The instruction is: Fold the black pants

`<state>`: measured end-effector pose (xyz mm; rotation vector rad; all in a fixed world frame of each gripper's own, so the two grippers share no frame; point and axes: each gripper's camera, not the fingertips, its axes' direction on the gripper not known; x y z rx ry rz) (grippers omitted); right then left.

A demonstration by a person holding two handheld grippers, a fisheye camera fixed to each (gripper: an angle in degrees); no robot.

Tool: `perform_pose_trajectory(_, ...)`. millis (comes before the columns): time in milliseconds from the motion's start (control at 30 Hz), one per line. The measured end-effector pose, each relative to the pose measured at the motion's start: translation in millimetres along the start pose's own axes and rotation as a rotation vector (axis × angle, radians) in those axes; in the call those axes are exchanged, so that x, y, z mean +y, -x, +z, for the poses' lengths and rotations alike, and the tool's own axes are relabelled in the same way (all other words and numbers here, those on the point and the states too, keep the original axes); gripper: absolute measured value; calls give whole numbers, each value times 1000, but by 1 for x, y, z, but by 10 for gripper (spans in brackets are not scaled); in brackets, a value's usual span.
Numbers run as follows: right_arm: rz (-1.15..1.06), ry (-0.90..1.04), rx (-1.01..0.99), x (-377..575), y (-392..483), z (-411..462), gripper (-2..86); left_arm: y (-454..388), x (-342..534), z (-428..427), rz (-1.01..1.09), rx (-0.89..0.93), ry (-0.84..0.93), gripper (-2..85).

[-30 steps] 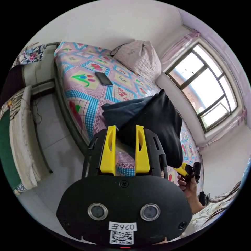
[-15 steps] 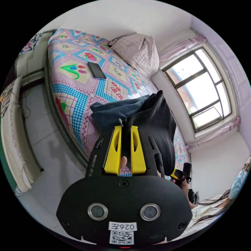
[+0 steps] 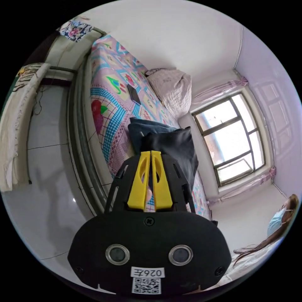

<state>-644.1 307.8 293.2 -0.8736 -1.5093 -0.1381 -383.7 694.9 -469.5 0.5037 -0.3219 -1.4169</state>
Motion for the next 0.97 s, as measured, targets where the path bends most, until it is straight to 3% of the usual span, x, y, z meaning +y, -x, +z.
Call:
perform_pose_trajectory(100, -73, -85, 130, 50, 46, -54, 23, -60, 51, 2, 210, -106, -16, -8)
perform_pose_trajectory(233, -195, -263, 395, 129, 119, -137, -4, -198, 150, 20, 659, -215, -125, -9)
perform_pose_trajectory(300, -305, -464, 647, 200, 181, -196, -8, -259, 209, 29, 830, -187, -208, -10)
perform_pose_trajectory(400, -414, -710, 934, 295, 253, -264, -7, -337, 310, 50, 973, 6, -354, -10)
perform_pose_trajectory(467, -472, -790, 1041, 345, 286, -297, -4, -385, 373, 82, 990, 300, -266, -10)
perform_pose_trajectory(567, -460, -755, 1075, 401, 320, -349, 8, -437, 443, 143, 1019, 535, -64, -10)
perform_pose_trajectory(667, -303, -701, 1068, 441, 339, -395, -2, -484, 513, 204, 1107, 571, 106, -10)
perform_pose_trajectory(967, 236, -1122, 1325, 598, 413, -494, -9, -579, 701, 423, 1255, 814, 603, -8)
